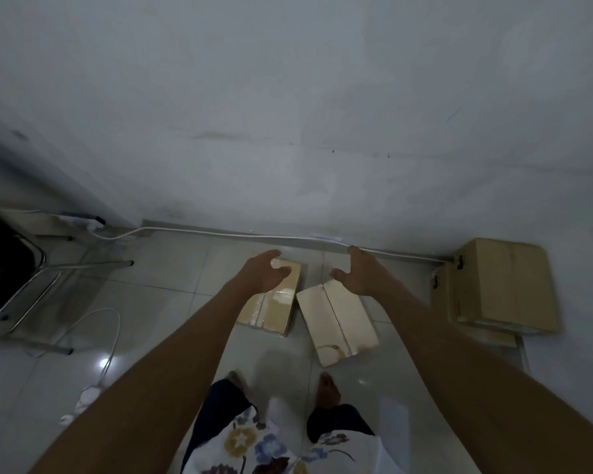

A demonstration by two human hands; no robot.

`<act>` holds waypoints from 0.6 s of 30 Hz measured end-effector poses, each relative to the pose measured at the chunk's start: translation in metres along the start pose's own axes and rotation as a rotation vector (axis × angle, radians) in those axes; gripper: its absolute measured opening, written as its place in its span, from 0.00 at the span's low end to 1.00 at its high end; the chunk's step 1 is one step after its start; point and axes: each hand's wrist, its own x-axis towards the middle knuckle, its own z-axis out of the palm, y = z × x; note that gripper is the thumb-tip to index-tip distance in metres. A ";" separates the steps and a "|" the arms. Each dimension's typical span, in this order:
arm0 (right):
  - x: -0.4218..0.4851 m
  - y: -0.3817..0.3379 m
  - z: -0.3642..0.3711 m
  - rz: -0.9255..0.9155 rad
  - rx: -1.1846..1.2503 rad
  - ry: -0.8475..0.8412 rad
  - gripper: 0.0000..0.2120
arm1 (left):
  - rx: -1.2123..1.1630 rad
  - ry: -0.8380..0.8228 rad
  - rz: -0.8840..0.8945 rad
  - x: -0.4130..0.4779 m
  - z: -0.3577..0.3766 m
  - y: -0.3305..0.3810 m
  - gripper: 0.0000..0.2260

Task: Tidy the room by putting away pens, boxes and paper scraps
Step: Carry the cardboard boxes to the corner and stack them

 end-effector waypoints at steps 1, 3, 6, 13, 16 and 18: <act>0.005 -0.002 0.001 0.004 0.002 -0.001 0.38 | -0.012 -0.006 0.014 0.005 -0.001 0.000 0.26; 0.016 -0.008 0.003 0.009 0.017 0.015 0.37 | -0.019 -0.012 0.036 0.016 -0.006 -0.003 0.26; 0.036 -0.016 0.010 0.040 0.049 0.057 0.35 | 0.013 -0.026 0.029 0.035 -0.021 -0.023 0.26; 0.061 -0.050 0.054 0.215 0.176 -0.012 0.38 | 0.065 -0.115 0.018 0.069 -0.063 -0.085 0.27; 0.074 -0.061 0.074 0.278 0.252 -0.013 0.37 | 0.077 -0.137 0.004 0.084 -0.078 -0.110 0.27; 0.088 -0.066 0.089 0.310 0.307 -0.001 0.35 | 0.059 -0.150 -0.014 0.097 -0.083 -0.126 0.27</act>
